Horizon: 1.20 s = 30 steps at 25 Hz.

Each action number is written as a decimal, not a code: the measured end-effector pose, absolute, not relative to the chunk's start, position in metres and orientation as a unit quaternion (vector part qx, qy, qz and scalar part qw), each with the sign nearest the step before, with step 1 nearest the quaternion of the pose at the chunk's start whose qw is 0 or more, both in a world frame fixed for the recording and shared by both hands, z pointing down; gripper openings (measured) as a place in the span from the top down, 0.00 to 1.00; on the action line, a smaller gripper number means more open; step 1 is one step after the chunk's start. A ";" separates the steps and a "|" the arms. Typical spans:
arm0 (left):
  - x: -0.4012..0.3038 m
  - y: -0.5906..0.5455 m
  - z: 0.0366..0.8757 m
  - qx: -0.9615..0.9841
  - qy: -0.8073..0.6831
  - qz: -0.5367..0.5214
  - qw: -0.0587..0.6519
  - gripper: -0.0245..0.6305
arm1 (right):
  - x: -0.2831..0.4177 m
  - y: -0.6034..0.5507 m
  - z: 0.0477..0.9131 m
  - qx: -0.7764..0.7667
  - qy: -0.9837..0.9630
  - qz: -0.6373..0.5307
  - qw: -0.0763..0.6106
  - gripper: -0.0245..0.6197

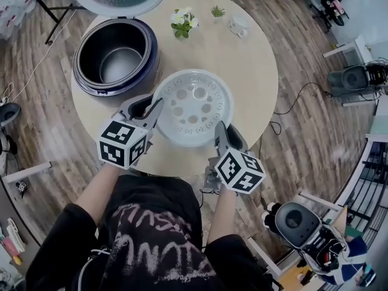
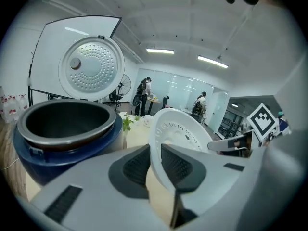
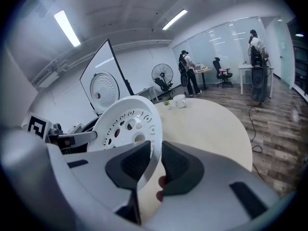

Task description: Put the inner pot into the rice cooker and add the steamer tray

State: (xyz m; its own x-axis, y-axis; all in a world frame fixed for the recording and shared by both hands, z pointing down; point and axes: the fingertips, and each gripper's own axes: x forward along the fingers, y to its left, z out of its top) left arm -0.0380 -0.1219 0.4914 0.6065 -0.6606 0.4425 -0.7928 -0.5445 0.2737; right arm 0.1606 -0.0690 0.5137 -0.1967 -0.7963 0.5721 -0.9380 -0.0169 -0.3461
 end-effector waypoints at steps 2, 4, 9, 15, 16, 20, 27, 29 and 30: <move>-0.041 -0.125 0.478 0.868 -0.425 0.130 0.221 0.84 | 0.158 -0.075 0.499 0.623 -0.702 0.331 0.096 0.85; -0.047 -0.130 0.464 0.867 -0.435 0.114 0.214 0.84 | 0.154 -0.086 0.485 0.619 -0.714 0.315 0.090 0.85; -0.072 -0.137 0.426 0.862 -0.460 0.086 0.194 0.85 | 0.130 -0.107 0.452 0.599 -0.742 0.291 0.079 0.85; -0.125 -0.148 0.389 0.844 -0.504 0.061 0.173 0.85 | 0.079 -0.139 0.415 0.549 -0.788 0.273 0.068 0.85; -0.134 -0.150 0.386 0.841 -0.510 0.059 0.172 0.85 | 0.070 -0.145 0.411 0.543 -0.793 0.268 0.070 0.85; -0.166 -0.158 0.377 0.829 -0.531 0.050 0.167 0.85 | 0.038 -0.163 0.399 0.521 -0.812 0.252 0.080 0.85; -0.229 -0.183 0.361 0.818 -0.550 0.033 0.169 0.85 | -0.025 -0.198 0.379 0.492 -0.832 0.238 0.094 0.84; -0.251 -0.191 0.359 0.817 -0.550 0.030 0.167 0.85 | -0.048 -0.209 0.377 0.488 -0.835 0.232 0.102 0.84; -0.260 -0.195 0.358 0.817 -0.551 0.030 0.167 0.85 | -0.057 -0.214 0.375 0.486 -0.837 0.230 0.106 0.84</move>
